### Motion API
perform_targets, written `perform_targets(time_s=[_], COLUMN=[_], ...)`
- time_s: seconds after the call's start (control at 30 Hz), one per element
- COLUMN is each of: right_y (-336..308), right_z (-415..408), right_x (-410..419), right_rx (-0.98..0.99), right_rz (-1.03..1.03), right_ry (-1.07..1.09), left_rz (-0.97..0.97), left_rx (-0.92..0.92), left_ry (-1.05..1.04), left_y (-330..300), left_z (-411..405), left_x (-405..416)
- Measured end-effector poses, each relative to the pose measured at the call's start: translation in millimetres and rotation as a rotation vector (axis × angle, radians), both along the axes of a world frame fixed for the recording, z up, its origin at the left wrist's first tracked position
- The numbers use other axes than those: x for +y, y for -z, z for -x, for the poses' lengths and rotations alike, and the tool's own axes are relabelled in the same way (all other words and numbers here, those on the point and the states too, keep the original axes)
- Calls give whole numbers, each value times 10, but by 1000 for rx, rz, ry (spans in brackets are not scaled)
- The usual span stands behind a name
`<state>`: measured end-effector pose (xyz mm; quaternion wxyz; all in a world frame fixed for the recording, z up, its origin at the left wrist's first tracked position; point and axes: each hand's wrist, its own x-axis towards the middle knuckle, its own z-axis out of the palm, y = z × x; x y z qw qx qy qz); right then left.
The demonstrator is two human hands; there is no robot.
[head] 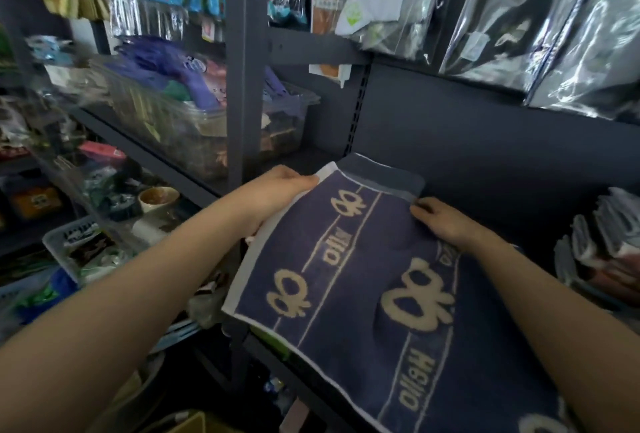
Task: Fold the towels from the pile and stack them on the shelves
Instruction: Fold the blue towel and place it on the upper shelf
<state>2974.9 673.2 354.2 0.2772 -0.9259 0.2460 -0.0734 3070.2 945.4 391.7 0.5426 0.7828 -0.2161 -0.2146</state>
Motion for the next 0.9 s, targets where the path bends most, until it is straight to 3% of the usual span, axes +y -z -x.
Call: perform_targets(time_s=[0.1, 0.17, 0.3, 0.4, 0.47, 0.57, 0.63, 0.7, 0.77, 0.9], right_y=[-26, -139, -623, -897, -952, -814, -585, -381, -280, -373], right_z=[79, 139, 199, 85, -64, -266, -318, -337, -377, -363], right_x=[-125, -194, -387, -614, -738, -806, -752, -609, -397, 328], right_rx=[69, 55, -231, -391, -414, -245, 5, 165, 117, -163], right_rz=[-25, -166, -406, -315, -93, 384, 582, 620, 576, 403], right_ry=[-74, -141, -143, -83, -13, 184, 270, 231, 92, -311], left_rz=[-72, -59, 196, 403, 399, 116, -167, -438, -568, -501], left_rx=[-22, -11, -31, -23, -65, -226, -275, -292, -313, -220], left_ry=[84, 154, 189, 148, 115, 81, 85, 85, 98, 106], left_y=[-113, -143, -338, -632, -724, -567, -384, -221, -95, -3], left_z=[-89, -100, -153, -231, -311, -423, -416, -410, -431, -370], left_x=[-266, -361, -489, -639, -781, -921, -885, -757, -591, -187])
